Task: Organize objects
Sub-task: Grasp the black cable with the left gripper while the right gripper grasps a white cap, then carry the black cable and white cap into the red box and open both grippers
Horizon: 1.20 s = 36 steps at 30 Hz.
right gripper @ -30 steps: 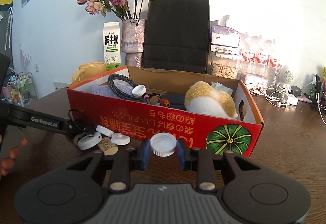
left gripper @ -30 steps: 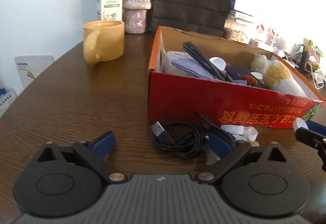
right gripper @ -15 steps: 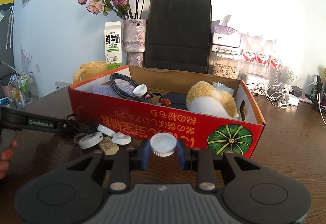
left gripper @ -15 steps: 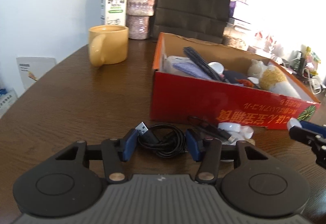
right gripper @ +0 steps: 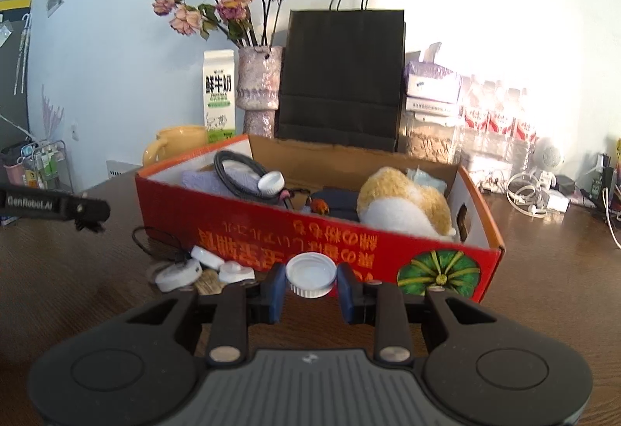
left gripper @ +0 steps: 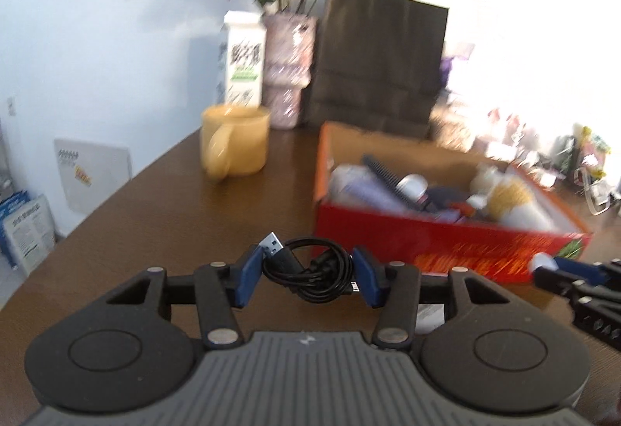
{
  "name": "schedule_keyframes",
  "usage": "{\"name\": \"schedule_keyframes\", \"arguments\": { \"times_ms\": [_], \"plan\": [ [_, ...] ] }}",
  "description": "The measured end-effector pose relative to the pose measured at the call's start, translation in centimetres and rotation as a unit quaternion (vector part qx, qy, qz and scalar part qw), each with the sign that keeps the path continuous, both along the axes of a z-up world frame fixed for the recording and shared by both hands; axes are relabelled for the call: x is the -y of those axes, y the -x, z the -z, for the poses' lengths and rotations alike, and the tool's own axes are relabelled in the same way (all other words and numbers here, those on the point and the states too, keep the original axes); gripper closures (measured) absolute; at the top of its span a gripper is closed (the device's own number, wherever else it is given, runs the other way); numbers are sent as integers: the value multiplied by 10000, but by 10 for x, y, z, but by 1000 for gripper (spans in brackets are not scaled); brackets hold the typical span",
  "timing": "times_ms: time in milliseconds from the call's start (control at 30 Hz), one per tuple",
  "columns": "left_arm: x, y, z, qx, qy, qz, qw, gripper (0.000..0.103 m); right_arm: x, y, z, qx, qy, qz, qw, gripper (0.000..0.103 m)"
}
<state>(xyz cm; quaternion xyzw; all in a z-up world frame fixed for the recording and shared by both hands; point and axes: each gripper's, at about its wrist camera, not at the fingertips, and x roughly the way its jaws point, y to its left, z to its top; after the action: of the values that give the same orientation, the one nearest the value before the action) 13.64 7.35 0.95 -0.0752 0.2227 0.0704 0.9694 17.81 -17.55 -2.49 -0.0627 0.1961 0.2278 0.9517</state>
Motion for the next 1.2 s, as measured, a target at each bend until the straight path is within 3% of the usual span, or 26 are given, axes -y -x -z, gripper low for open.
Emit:
{"name": "schedule_keyframes", "arguments": {
  "times_ms": [200, 400, 767, 1100, 1133, 1167, 1200],
  "plan": [
    [23, -15, -30, 443, -50, 381, 9983, 51, -8, -10, -23, 286, -67, -74, 9995, 76],
    [42, -46, -47, 638, -32, 533, 9965, 51, -17, -37, -40, 458, -135, 4, 9989, 76],
    [58, -102, -46, 657, -14, 563, 9963, 51, -24, -92, -39, 358, -377, 258, 9983, 76],
    [60, -130, -30, 437, 46, 653, 9969, 49, -20, -105, -28, 150, -288, 294, 9990, 76],
    [59, -130, -29, 427, 64, 611, 9972, 39, -20, -104, -27, 138, -273, 304, 9991, 75],
    [57, -129, -29, 426, 58, 578, 9974, 17, -19, -103, -26, 137, -265, 328, 9990, 75],
    [56, -127, -30, 474, 37, 521, 9975, 7, -19, -102, -26, 132, -263, 351, 9989, 73]
  ]
}}
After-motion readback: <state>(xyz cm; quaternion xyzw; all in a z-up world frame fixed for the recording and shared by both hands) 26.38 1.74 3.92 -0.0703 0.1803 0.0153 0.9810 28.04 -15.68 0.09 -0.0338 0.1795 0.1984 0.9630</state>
